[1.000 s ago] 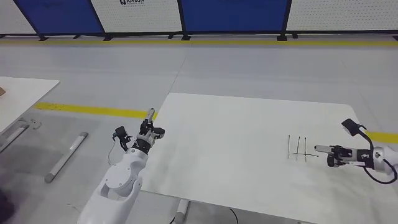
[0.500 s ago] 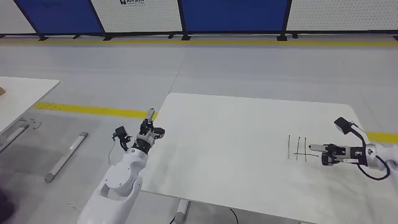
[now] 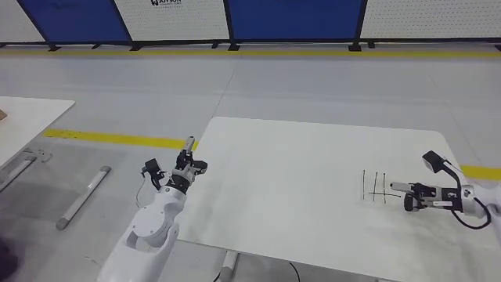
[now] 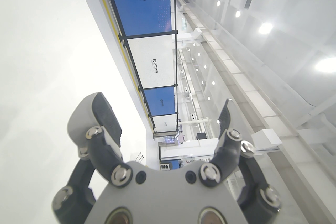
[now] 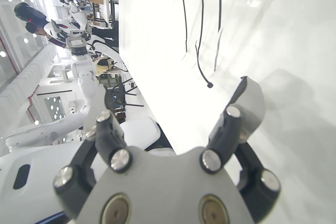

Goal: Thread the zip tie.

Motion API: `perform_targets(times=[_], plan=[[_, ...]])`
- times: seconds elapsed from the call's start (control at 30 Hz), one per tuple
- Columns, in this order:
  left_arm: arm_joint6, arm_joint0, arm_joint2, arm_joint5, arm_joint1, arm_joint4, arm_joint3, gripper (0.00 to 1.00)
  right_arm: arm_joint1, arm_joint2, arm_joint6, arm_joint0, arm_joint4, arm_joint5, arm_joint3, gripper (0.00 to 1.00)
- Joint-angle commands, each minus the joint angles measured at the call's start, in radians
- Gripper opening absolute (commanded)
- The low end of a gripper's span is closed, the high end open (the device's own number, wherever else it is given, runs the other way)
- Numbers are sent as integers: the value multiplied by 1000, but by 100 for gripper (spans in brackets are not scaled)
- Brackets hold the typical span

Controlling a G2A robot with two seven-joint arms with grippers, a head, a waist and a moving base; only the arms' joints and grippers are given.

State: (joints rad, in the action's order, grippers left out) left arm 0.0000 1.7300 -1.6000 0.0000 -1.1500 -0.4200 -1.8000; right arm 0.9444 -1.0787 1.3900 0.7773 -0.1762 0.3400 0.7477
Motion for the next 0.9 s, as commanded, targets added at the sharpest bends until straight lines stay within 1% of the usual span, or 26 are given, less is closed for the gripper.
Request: perform_targets(times=[0.0,0.07,0.1,0.13,0.17,0.2,0.27,0.3,0.37,0.4,0.43,0.53,0.6,0.63,0.7,0.77,0.87], plan=[[0,0,0,0,0,0,0,100,-2,0,0,-2,0,0,-8,77],[0,0,0,0,0,0,0,100,-2,2,0,-4,-2,0,-17,66],[0,0,0,0,0,0,0,100,-2,5,0,-7,-2,0,-22,65],[0,0,0,0,0,0,0,100,-1,7,0,-8,-4,0,-27,67],[0,0,0,0,0,0,0,100,0,10,0,-11,-5,0,-33,59],[0,0,0,0,0,0,0,100,1,13,0,-14,-7,0,-39,55],[0,0,0,0,0,0,0,100,5,22,0,-23,-13,0,-56,61],[0,0,0,0,0,0,0,100,7,26,0,-27,-16,0,-65,59],[0,0,0,0,0,0,0,100,11,38,0,-39,-21,0,-86,62],[0,0,0,0,0,0,0,100,13,43,0,-44,-23,0,-96,60],[0,0,0,0,0,0,0,100,16,50,0,-51,-26,0,-107,61],[0,0,0,0,0,0,0,100,21,64,0,-66,-30,0,-133,55],[0,0,0,0,0,0,0,100,25,75,0,-76,-33,0,-150,53],[0,0,0,0,0,0,0,100,27,80,0,-79,-34,0,-158,49],[0,0,0,0,0,0,0,100,31,89,0,-89,-35,0,-175,47],[0,0,0,0,0,0,0,100,34,95,0,-95,-39,0,-187,40],[0,0,0,0,0,0,0,100,39,105,0,-105,-42,0,-205,36]])
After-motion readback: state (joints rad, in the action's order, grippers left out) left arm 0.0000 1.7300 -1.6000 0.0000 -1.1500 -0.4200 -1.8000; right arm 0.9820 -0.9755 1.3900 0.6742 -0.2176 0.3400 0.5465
